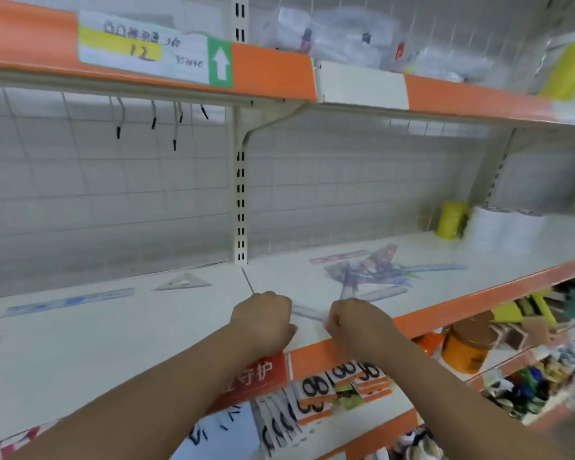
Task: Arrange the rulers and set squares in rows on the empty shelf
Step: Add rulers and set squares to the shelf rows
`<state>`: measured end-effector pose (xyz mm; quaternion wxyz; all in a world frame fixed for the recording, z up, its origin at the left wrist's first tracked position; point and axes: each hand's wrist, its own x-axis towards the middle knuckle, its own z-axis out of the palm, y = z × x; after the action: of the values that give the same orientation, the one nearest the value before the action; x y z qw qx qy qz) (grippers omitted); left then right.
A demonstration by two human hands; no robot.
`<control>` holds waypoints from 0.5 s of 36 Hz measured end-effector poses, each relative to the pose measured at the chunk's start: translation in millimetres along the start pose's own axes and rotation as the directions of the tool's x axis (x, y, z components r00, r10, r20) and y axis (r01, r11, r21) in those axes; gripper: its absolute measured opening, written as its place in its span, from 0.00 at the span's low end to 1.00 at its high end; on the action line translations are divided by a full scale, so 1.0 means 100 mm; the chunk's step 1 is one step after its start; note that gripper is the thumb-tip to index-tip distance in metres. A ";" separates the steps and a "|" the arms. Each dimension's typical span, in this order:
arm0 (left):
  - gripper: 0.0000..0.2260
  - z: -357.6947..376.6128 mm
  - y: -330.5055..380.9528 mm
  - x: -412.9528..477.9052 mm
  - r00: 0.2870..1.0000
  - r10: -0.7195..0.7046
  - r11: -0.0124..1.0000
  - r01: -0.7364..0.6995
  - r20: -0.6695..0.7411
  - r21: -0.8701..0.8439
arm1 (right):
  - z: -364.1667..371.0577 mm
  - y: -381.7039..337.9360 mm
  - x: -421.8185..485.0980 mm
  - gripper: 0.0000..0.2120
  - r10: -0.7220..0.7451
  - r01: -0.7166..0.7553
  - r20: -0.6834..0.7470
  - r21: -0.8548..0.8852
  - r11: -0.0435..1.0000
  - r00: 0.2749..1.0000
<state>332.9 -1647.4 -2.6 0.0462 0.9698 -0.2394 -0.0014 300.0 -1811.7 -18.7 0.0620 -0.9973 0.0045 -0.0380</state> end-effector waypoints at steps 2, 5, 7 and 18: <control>0.11 0.00 0.06 0.20 1.000 0.025 1.000 -0.025 -0.003 0.008 | -0.01 0.17 0.12 0.17 0.031 -0.031 0.010 -0.002 1.000 0.999; 0.13 -0.01 0.13 0.50 0.999 0.052 0.999 -0.052 0.001 0.007 | -0.06 0.43 0.31 0.15 0.108 -0.108 0.004 -0.002 0.994 0.994; 0.14 -0.01 0.18 0.69 0.997 0.074 0.997 -0.074 0.003 0.012 | -0.10 0.59 0.42 0.15 0.147 -0.147 0.001 -0.007 0.989 0.989; 0.10 0.12 0.53 1.44 0.990 0.144 0.989 -0.143 -0.014 0.028 | -0.09 1.24 0.69 0.09 0.225 -0.226 -0.024 0.001 0.974 0.974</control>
<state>435.4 -1762.1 -7.3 0.0352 0.9506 -0.3082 0.0130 368.0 -1936.9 -20.2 0.0649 -0.9899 0.1185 -0.0425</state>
